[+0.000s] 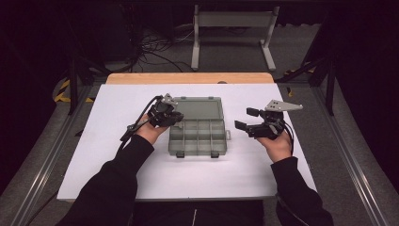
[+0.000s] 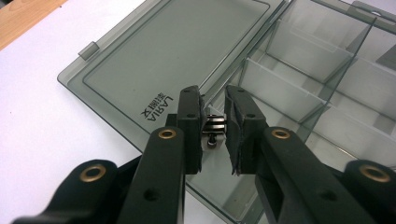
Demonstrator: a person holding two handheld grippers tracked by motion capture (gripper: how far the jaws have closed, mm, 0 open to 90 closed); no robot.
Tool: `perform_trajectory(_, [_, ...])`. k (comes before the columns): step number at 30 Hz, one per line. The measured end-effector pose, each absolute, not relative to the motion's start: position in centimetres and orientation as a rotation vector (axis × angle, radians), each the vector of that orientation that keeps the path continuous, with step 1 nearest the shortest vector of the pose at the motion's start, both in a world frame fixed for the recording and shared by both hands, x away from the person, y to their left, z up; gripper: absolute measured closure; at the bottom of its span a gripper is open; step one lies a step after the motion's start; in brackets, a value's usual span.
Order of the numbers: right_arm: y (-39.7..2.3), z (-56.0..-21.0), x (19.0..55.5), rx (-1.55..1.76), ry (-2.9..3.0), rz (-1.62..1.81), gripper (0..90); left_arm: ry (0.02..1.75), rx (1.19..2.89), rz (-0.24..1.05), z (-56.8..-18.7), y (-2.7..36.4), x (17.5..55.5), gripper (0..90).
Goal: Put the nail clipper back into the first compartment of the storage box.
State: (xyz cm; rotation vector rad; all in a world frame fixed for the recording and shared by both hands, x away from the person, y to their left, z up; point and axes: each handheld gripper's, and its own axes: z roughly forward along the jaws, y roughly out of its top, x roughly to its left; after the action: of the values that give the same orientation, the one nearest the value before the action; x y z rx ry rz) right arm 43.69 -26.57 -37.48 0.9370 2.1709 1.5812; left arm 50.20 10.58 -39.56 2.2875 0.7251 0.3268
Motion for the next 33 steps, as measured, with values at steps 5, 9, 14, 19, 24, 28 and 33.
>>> perform_trajectory(5, [-26.7, -37.4, 43.7, 0.938, 2.167, 1.583, 16.1, 0.737, 2.292, 0.332, -39.8, 10.5, 50.1, 77.4])
perform_trajectory(9, [-26.6, -37.5, 43.7, 0.936, 2.17, 1.581, 16.1, 0.73, 2.294, 0.341, -39.9, 10.4, 50.1, 77.4])
perform_trajectory(14, [-26.5, -37.5, 43.7, 0.935, 2.173, 1.58, 16.1, 0.727, 2.299, 0.35, -39.9, 10.3, 50.0, 77.3])
perform_trajectory(19, [-26.6, -37.5, 43.7, 0.935, 2.171, 1.581, 16.1, 0.72, 2.312, 0.367, -39.9, 10.2, 49.8, 76.8])
perform_trajectory(24, [-26.6, -37.5, 43.7, 0.935, 2.171, 1.58, 16.2, 0.707, 2.311, 0.353, -39.8, 10.4, 49.2, 75.7])
perform_trajectory(28, [-26.6, -37.5, 43.7, 0.936, 2.172, 1.58, 16.1, 0.71, 2.309, 0.357, -39.7, 10.7, 49.0, 75.0])
perform_trajectory(33, [-26.5, -37.5, 43.7, 0.937, 2.174, 1.576, 16.1, 0.716, 2.292, 0.35, -39.4, 11.3, 48.8, 74.8])
